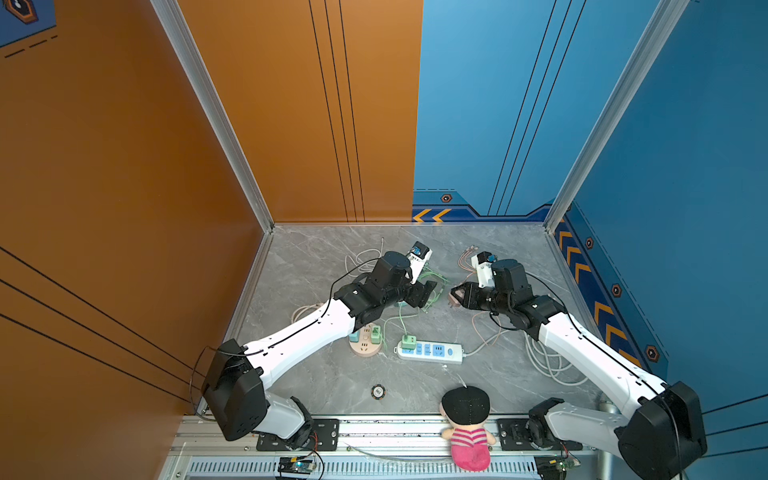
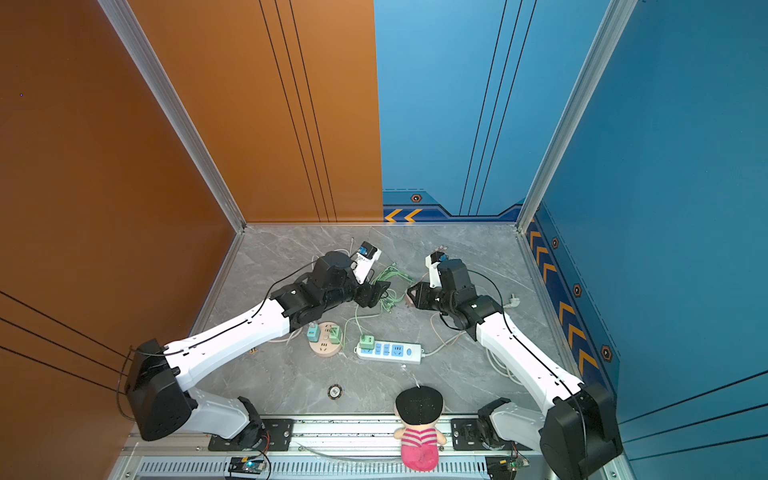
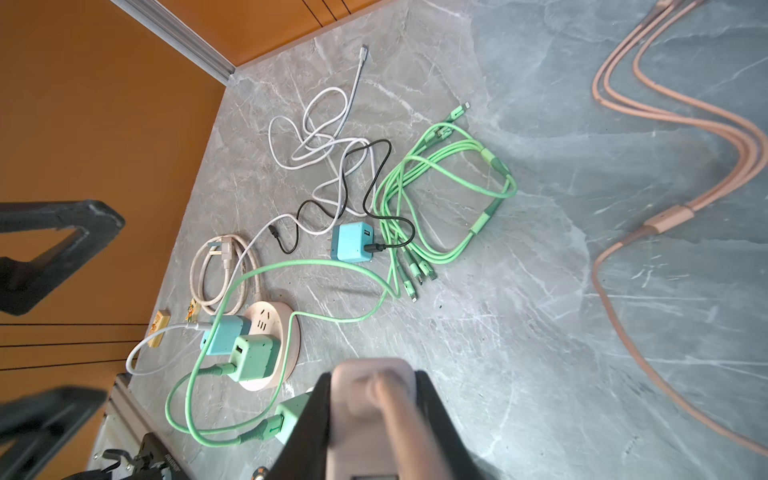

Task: Insert the plug
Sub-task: 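Open the left gripper and draw it back while the right gripper holds the pink charger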

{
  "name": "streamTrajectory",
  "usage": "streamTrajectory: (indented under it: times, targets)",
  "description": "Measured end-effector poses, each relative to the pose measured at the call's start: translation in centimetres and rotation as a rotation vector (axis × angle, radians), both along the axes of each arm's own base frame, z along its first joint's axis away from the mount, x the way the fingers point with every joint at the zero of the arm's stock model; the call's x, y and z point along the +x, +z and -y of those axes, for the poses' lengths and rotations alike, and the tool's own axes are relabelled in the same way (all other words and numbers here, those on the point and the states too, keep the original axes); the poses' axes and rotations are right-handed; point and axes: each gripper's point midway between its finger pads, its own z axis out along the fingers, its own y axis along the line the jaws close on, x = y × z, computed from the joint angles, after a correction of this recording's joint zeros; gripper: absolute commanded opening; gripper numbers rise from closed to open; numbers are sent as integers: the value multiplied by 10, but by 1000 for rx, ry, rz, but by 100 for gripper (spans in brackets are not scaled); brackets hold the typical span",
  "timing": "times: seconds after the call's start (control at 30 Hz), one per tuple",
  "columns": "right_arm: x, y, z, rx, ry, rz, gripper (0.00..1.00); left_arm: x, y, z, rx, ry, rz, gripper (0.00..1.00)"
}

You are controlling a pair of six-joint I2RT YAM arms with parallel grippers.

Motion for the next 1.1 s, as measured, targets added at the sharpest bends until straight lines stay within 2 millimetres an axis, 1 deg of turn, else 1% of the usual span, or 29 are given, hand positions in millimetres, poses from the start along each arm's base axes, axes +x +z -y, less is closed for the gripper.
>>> streamTrajectory:
  times: [0.17, 0.27, 0.33, 0.4, 0.53, 0.6, 0.7, 0.8, 0.93, 1.1]
  targets:
    - [-6, 0, 1, -79, -45, 19, 0, 8, -3, -42, -15, 118, -9, 78]
    - [-9, 5, -3, -109, -54, 33, 0, 13, -1, -63, -30, 180, -13, 78]
    - [-8, 10, -7, -116, -59, 46, 0, 15, 1, -74, -44, 214, -14, 78]
    - [-8, 12, -13, -131, -62, 53, 0, 14, -3, -87, -47, 250, -26, 79]
    - [-11, 7, -25, -187, -50, 50, 0, 10, -12, -107, -42, 298, -54, 80]
    - [-16, 5, -34, -216, -35, 56, 0, 9, -15, -118, -37, 329, -65, 80]
    - [-25, 2, -41, -253, -19, 63, 0, 11, -18, -129, -37, 368, -77, 80]
    - [-31, 0, -43, -280, -32, 68, 0, 11, -22, -136, -32, 396, -89, 80]
    - [-38, 1, -48, -298, -61, 91, 0, 11, -26, -140, -29, 411, -102, 80]
    - [-55, -9, -59, -316, -56, 100, 0, 7, -31, -142, -20, 417, -130, 80]
